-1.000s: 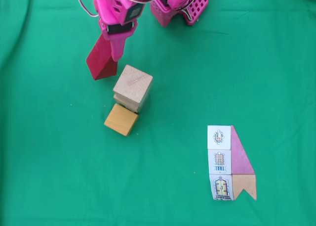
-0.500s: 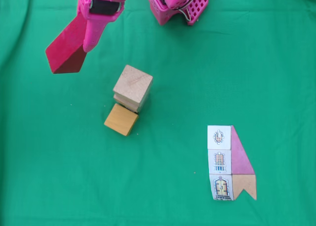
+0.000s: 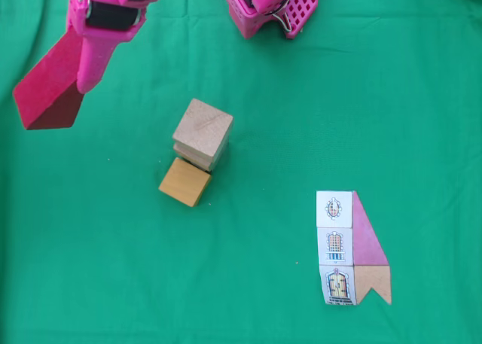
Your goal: Grasp some building blocks and build the house on the picture.
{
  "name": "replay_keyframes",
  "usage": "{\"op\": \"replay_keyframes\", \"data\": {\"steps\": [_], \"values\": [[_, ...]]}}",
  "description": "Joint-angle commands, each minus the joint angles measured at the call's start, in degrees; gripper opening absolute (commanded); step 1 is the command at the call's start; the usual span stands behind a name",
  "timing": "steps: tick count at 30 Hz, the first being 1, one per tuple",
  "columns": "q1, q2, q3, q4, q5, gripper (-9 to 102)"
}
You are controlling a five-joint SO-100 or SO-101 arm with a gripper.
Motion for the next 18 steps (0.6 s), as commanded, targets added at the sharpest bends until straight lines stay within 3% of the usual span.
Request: {"op": "replay_keyframes", "data": {"steps": [1,18], "values": [[-2.20,-4.48,-6.59,-0.97,-0.26,15],[-19.69,-22.85,-21.88,-0.97,-0.26,15]]}}
